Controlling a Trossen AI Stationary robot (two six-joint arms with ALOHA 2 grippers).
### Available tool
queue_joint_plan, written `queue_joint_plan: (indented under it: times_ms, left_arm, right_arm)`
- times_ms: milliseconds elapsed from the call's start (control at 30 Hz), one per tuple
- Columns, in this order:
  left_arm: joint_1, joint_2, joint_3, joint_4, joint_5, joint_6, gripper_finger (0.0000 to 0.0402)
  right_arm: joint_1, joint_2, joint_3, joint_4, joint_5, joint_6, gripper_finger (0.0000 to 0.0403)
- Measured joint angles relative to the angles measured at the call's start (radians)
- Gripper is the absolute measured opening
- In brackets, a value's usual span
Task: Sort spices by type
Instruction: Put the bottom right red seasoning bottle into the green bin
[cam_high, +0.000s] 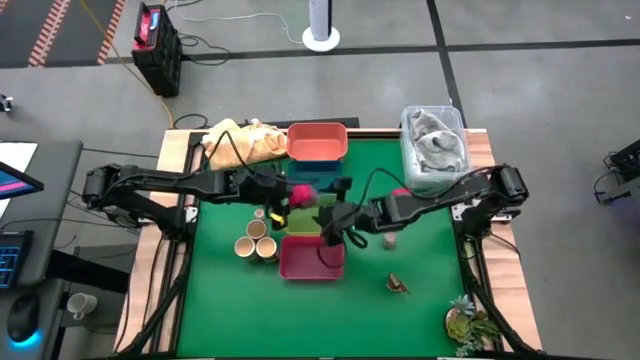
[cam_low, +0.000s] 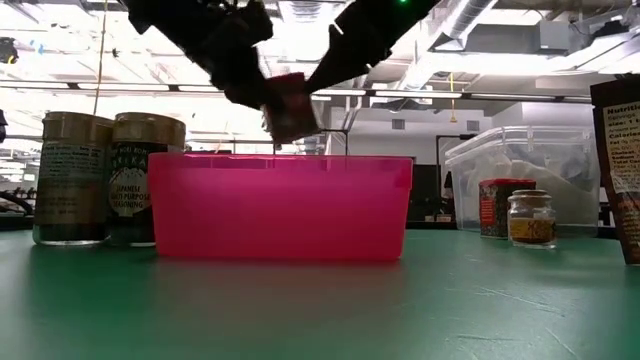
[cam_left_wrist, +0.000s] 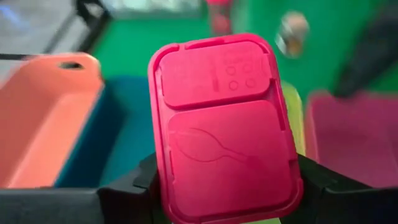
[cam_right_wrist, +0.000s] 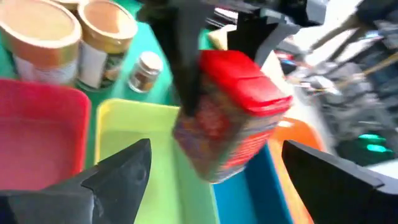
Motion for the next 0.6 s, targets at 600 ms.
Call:
queue_joint_plan:
  times_ms: [600]
  left_arm:
    - [-0.042, 0.000, 0.000, -0.084, 0.009, 0.094, 0.0202]
  right_arm:
    - [-0.135, 0.033, -0.009, 0.183, -0.378, 0.045, 0.0390]
